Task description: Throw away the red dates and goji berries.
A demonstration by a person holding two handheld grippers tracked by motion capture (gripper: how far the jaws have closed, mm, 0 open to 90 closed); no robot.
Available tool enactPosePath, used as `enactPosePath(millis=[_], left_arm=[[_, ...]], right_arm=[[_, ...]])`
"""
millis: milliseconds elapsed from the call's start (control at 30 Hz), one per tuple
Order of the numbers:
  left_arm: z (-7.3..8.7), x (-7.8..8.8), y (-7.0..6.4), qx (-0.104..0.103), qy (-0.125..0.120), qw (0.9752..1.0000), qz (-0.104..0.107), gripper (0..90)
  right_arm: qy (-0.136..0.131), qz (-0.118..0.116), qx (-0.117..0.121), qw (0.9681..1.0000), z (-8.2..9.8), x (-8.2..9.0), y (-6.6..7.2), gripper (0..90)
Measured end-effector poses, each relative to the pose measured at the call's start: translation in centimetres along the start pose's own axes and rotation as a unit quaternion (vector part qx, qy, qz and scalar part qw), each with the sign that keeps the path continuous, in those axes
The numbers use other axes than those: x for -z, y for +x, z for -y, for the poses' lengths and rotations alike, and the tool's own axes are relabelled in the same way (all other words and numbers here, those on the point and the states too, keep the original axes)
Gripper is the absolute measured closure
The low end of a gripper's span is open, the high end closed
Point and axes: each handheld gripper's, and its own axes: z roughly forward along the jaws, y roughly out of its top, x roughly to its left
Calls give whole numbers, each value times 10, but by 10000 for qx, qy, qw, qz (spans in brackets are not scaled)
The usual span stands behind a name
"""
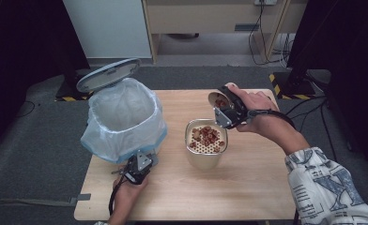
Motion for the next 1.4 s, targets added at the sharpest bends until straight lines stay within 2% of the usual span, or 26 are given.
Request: enactPosePath(millis=[233, 467, 500, 933, 1033, 1233, 1400], left_arm=[[0, 0, 0, 1, 0, 10000, 4, 898], [0, 0, 0, 4, -1, 10000, 4, 898], [0, 0, 0, 5, -1, 10000, 6, 898], [0, 0, 0, 8, -6, 10000, 8, 898], [0, 0, 1, -9, 11, 10000, 11, 898], [0, 0, 1, -5, 7, 10000, 10, 898], [0, 0, 1, -3, 6, 10000, 12, 898]], right_arm=[[-169, -84, -687, 9975, 10, 0, -7, 319], [-268, -105, -1069, 9939, 19, 1, -12, 318], [-280, -136, -1182, 9925, 21, 2, -12, 318], [-381, -196, -1732, 9839, 44, 9, -17, 316], [-461, -275, -1974, 9789, 52, 11, -17, 316], [-702, -508, -2636, 9607, 66, 12, -14, 316], [-744, -601, -2875, 9530, 76, 12, -10, 314]])
